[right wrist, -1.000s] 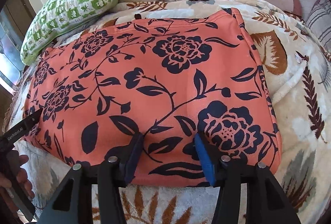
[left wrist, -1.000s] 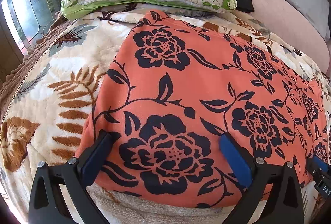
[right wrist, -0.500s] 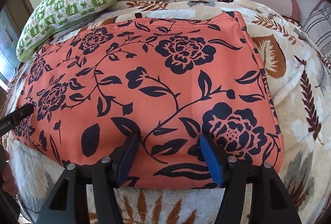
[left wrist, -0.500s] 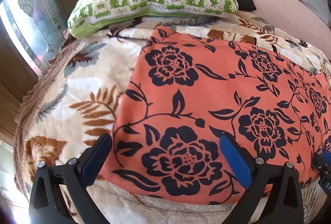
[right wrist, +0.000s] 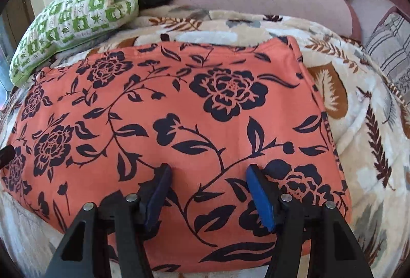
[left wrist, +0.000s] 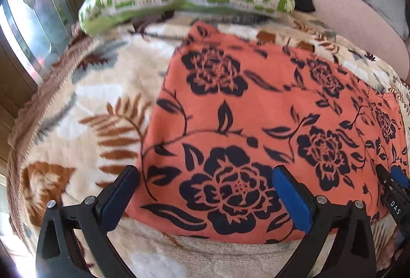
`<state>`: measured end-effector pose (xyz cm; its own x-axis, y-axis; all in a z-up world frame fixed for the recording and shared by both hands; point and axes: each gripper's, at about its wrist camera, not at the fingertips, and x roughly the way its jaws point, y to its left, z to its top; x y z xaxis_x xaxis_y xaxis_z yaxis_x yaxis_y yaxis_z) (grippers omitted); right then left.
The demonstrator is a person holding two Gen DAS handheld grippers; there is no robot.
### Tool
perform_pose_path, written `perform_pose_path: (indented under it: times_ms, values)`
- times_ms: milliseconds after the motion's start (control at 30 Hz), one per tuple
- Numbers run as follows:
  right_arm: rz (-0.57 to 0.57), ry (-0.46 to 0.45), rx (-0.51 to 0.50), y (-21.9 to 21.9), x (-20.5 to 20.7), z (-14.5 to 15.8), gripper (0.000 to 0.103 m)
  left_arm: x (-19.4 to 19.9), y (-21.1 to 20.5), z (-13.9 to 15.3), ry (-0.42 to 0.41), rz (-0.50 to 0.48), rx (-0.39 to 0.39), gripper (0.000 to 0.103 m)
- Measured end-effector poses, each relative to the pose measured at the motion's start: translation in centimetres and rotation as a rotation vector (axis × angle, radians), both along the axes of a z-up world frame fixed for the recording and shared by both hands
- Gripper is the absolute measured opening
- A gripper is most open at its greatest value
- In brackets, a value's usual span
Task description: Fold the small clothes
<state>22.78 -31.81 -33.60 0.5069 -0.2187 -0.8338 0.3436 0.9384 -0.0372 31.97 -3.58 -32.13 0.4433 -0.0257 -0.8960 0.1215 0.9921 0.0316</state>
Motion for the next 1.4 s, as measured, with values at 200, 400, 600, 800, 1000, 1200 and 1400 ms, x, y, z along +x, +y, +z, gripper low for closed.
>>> perform_pose_path:
  times_ms: [200,400,600,800,1000,1200,1400]
  values:
    - [-0.012,0.012,0.022,0.1,0.1,0.7,0.064,0.2,0.3,0.0,0.001,0.008,-0.017,0.103]
    - [0.004,-0.058,0.109,-0.5,-0.2,1.7,0.064,0.7,4.6,2.5,-0.089,0.152,-0.033,0.103]
    - [0.134,-0.154,0.206,1.5,-0.3,3.3,0.056,0.1,9.3,2.6,-0.114,0.261,0.011,0.103]
    - [0.205,-0.004,0.267,4.0,0.3,0.9,0.046,-2.2,11.3,2.4,-0.084,0.304,-0.095,0.083]
    - [0.186,0.009,0.283,4.4,-0.3,1.2,0.045,-4.6,9.6,1.7,-0.032,0.274,-0.153,0.052]
    - [0.162,-0.064,0.347,2.4,-2.4,3.2,0.045,-6.0,8.8,1.2,0.025,0.238,-0.313,0.068]
    - [0.142,-0.124,0.412,0.6,-3.4,4.0,0.046,-4.8,8.4,0.7,0.039,0.238,-0.346,0.074]
